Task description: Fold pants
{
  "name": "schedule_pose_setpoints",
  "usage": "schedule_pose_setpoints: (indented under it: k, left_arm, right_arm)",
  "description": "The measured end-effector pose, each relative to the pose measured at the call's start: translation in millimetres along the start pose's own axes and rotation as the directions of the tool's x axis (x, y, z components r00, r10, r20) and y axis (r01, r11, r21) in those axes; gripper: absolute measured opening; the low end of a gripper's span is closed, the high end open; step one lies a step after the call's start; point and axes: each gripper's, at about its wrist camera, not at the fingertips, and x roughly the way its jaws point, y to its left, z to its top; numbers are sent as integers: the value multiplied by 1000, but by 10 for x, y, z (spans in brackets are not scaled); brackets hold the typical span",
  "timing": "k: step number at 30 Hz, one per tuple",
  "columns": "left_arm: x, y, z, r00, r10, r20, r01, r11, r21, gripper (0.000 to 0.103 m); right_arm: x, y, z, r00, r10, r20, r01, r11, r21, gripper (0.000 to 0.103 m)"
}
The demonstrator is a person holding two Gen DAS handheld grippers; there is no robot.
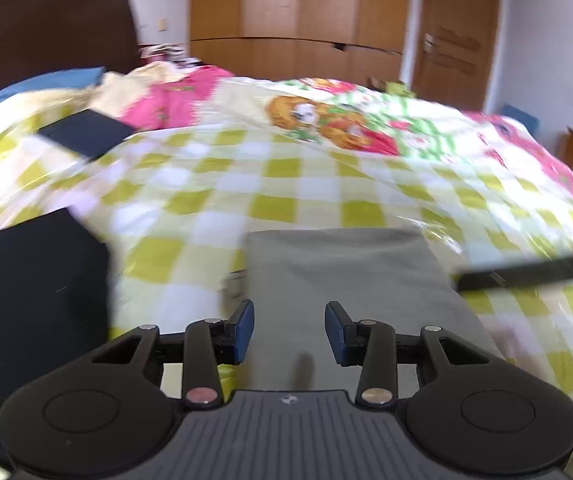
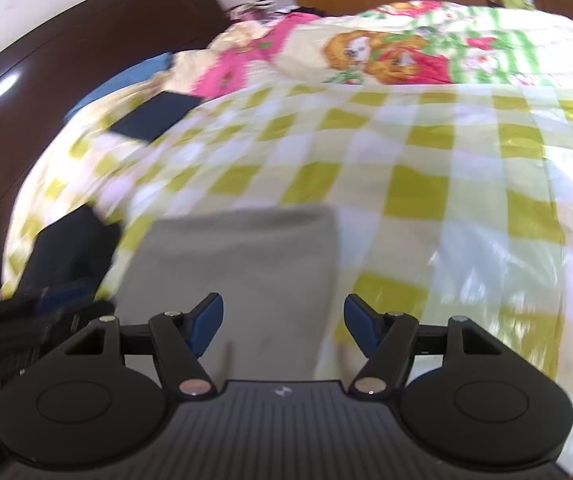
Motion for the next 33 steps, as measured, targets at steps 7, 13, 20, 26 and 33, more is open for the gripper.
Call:
schedule_pose_setpoints:
  k: [7, 13, 20, 26, 33]
  left_arm:
    - [108, -547, -200, 980, -199, -5, 198, 972, 129, 52]
    - [342, -832, -422, 952, -291, -97, 305, 935, 183, 52]
    - [391, -798, -507, 948, -297, -112, 313, 935, 167, 52]
    - [382, -785, -514, 950, -294, -106, 308, 939, 151, 53]
    - [173, -564, -392, 963, -267, -49, 270, 960, 71, 53]
  right_arm:
    - [569, -479, 406, 991, 126, -49, -117, 982, 149, 53]
    - [812, -639, 572, 969, 224, -103, -197, 955, 221, 7]
    - [936, -582, 796, 973, 186, -137, -167, 976, 136, 4]
    - [727, -704, 958, 980, 193, -54, -182, 968, 175, 8]
    - [379, -732, 559, 973, 214, -81, -196, 963, 185, 54]
